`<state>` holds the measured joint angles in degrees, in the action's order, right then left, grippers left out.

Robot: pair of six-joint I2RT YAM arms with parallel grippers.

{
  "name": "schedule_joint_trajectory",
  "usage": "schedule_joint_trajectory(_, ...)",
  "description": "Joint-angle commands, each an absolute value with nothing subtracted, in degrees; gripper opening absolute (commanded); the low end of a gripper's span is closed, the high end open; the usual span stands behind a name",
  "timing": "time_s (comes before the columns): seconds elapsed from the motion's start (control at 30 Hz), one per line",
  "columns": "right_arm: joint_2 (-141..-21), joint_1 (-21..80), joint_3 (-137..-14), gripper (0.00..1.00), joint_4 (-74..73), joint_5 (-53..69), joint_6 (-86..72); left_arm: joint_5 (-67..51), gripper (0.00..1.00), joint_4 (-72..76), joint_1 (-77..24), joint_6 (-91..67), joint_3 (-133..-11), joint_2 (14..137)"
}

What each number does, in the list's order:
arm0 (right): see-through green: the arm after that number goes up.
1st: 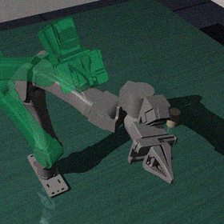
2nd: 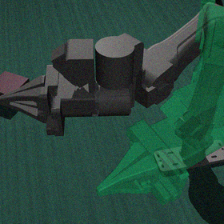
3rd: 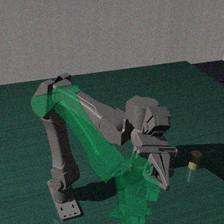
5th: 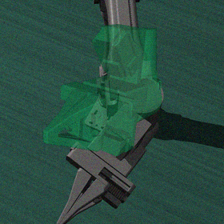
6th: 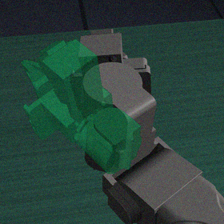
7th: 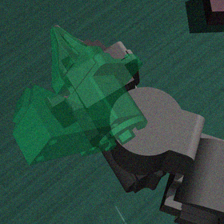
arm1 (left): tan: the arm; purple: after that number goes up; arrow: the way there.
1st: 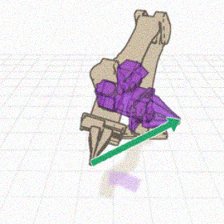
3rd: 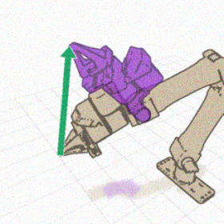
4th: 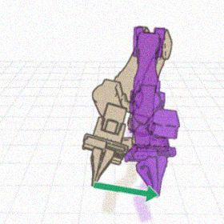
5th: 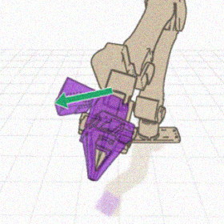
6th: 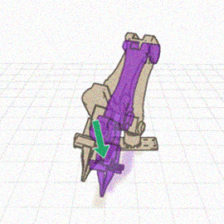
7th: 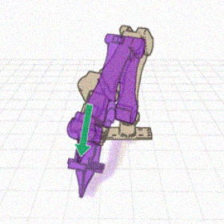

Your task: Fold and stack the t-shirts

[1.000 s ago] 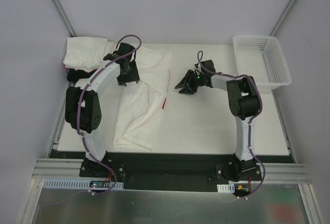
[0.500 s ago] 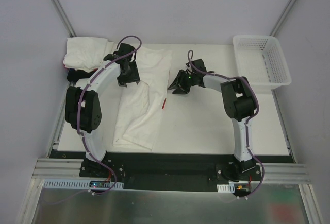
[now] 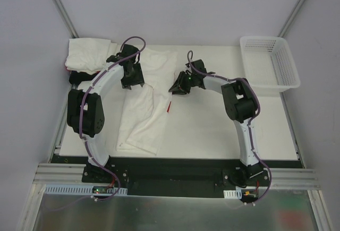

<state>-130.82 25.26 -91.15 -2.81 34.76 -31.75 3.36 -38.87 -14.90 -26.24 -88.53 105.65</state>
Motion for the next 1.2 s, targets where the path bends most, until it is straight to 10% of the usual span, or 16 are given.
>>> schedule_joint_trajectory(0.0,-133.7,26.4,-93.2,0.22,-3.4,32.8,-32.3,2.5,0.56,-39.9,-14.2,-25.1,-90.2,105.0)
schedule_joint_trajectory(0.17,-133.4,26.5,-92.7,0.01,-3.5,32.3,-32.5,2.2,0.56,-39.8,-14.2,-25.1,-90.0,105.3)
schedule_joint_trajectory(1.17,-120.1,6.1,-75.1,0.01,-2.4,28.0,-26.5,0.9,0.56,-39.0,-14.2,-26.5,-86.2,103.0)
